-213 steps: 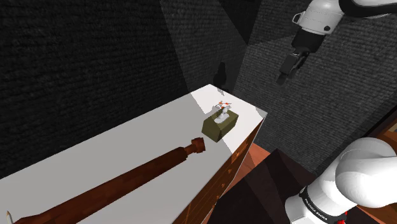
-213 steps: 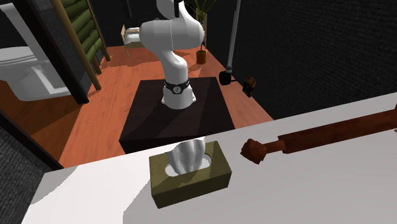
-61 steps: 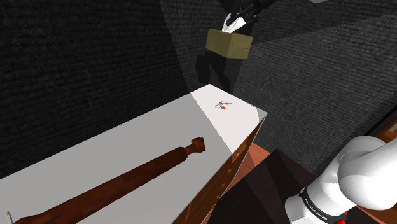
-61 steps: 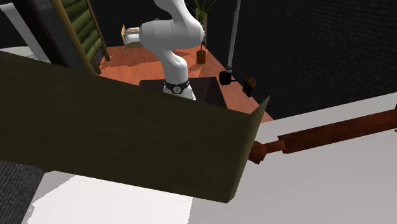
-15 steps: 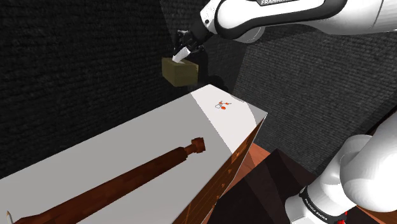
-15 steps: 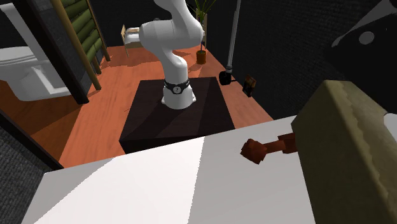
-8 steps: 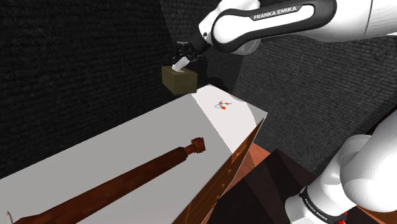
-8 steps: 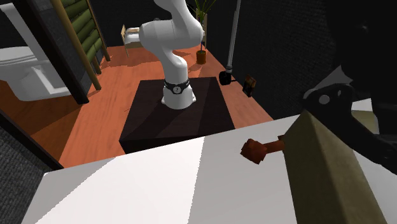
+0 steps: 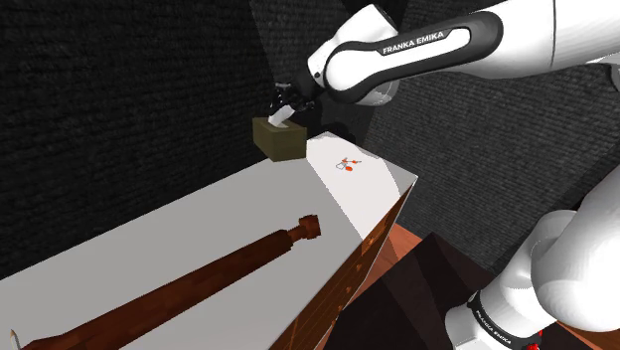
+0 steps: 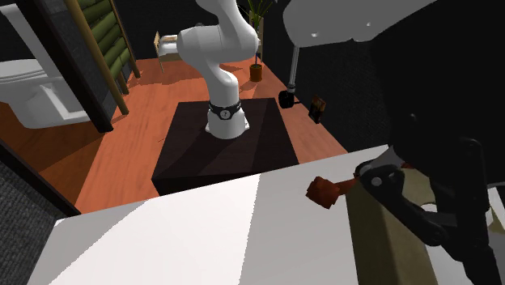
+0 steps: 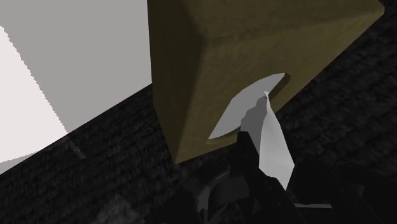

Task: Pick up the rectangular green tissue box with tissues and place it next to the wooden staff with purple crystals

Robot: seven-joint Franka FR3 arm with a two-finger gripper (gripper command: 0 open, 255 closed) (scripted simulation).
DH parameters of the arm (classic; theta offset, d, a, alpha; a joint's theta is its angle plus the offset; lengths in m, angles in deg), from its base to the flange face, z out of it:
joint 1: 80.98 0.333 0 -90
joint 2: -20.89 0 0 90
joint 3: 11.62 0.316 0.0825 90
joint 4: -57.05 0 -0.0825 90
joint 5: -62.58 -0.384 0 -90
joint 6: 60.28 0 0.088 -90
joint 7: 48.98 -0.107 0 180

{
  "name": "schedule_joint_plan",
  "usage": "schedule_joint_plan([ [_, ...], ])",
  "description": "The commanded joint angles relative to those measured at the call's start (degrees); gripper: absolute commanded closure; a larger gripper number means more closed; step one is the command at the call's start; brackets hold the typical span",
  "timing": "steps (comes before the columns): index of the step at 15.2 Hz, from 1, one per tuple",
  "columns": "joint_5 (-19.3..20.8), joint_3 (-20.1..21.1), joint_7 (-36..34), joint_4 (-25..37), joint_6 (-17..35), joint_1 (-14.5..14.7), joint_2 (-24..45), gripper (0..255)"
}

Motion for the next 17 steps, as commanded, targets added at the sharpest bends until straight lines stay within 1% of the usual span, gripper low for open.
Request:
schedule_joint_plan([
  [1, -0.7, 0.1, 0.7, -0.8, 1.4, 0.1, 0.6, 255],
  [9, -4.7, 0.8, 4.6, -3.5, 7.0, 0.2, 3.6, 255],
  [17, -10.6, 2.8, 10.4, -5.2, 12.4, -0.6, 7.3, 255],
])
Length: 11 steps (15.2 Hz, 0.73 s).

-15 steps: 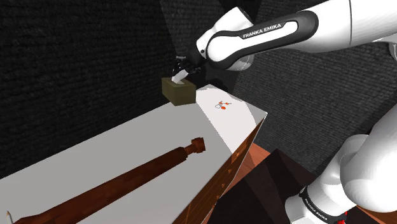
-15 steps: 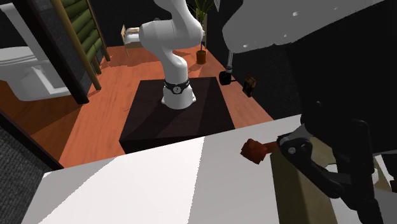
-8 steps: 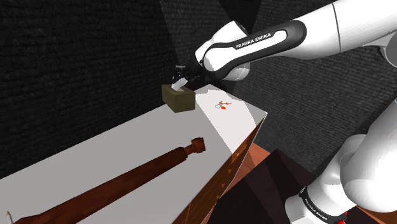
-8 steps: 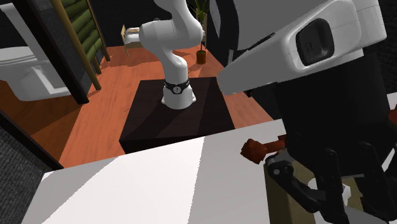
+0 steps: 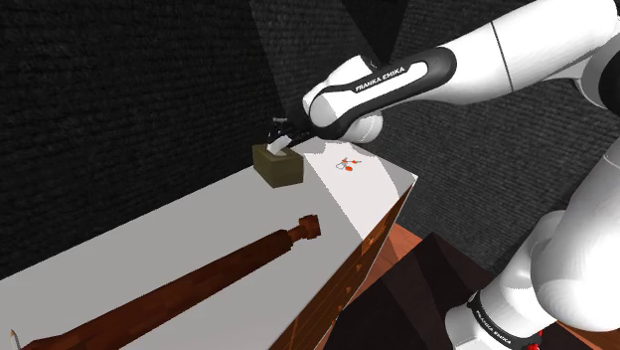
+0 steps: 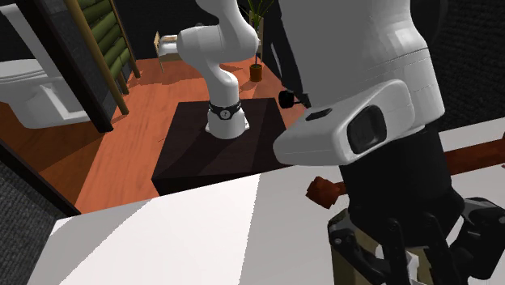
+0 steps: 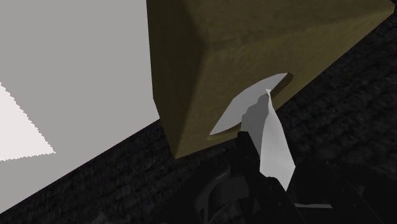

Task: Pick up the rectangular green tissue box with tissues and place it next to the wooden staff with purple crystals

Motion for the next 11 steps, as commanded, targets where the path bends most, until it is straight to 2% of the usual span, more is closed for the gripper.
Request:
schedule_joint_plan([
  [1, -1.9, 0.8, 1.9, -0.2, 1.4, -0.5, 1.1, 255],
  [7, -7.7, 4.4, 7.8, -0.6, 5.3, -2.9, 4.5, 255],
  [11, -12.0, 8.6, 12.7, -0.5, 8.4, -6.1, 7.4, 255],
])
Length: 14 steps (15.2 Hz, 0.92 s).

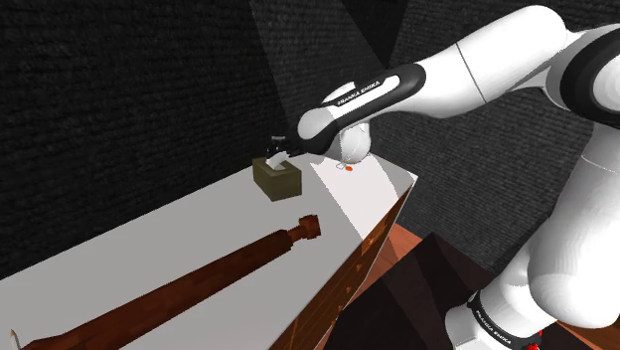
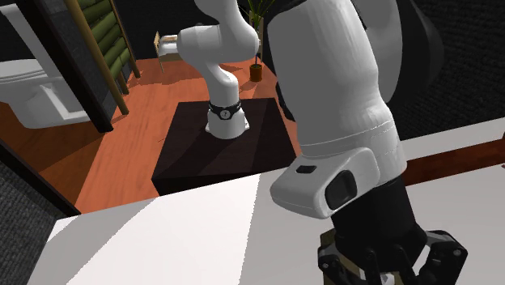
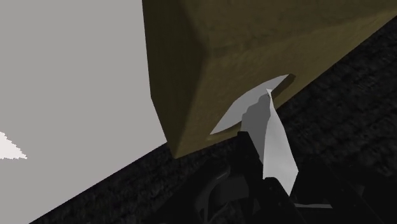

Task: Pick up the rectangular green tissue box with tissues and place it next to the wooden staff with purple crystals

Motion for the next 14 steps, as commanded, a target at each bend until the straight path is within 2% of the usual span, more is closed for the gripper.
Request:
schedule_joint_plan([
  [1, -1.3, 1.4, 1.4, -0.4, 1.0, -1.1, 1.0, 255],
  [8, -1.3, 1.4, 1.3, -0.4, 1.0, -1.2, 1.0, 255],
  [9, -1.3, 1.5, 1.4, -0.3, 1.1, -1.2, 1.2, 0],
  [10, -1.8, 2.1, 1.9, -0.6, 1.2, -1.8, 1.0, 0],
  [14, -1.2, 1.4, 1.3, -0.4, 1.0, -1.2, 1.0, 0],
])
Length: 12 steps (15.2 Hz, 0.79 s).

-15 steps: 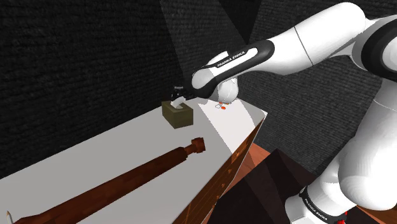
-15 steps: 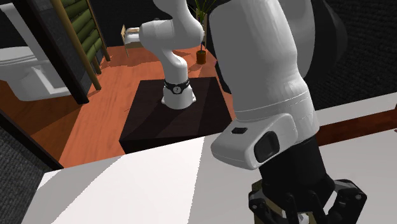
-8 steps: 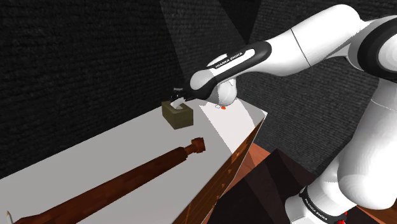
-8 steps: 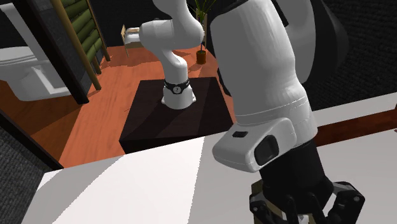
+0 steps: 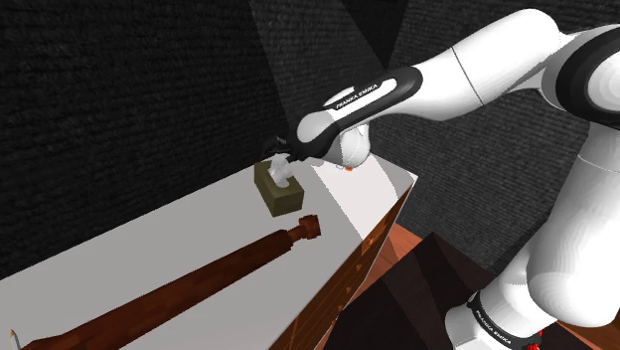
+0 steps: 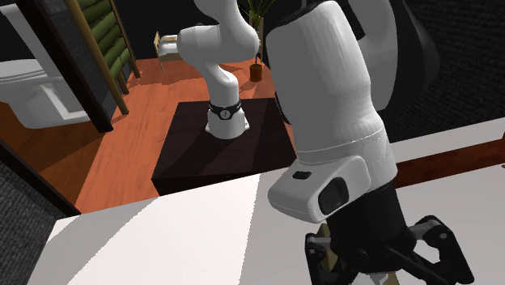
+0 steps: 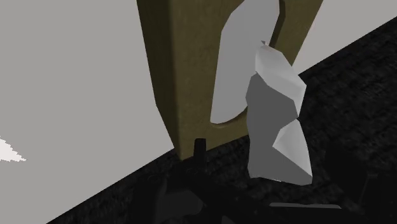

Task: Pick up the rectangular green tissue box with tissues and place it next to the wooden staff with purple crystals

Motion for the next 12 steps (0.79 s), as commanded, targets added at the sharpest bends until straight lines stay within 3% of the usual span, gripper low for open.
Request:
schedule_joint_plan([
  [1, 0.0, -0.3, -0.4, -1.4, -1.0, 0.0, -2.3, 0],
  [4, 0.0, -0.7, -1.3, -5.5, -4.0, -0.4, -9.0, 0],
  [12, 0.1, -0.7, -1.3, -5.5, -4.0, -0.5, -9.0, 0],
])
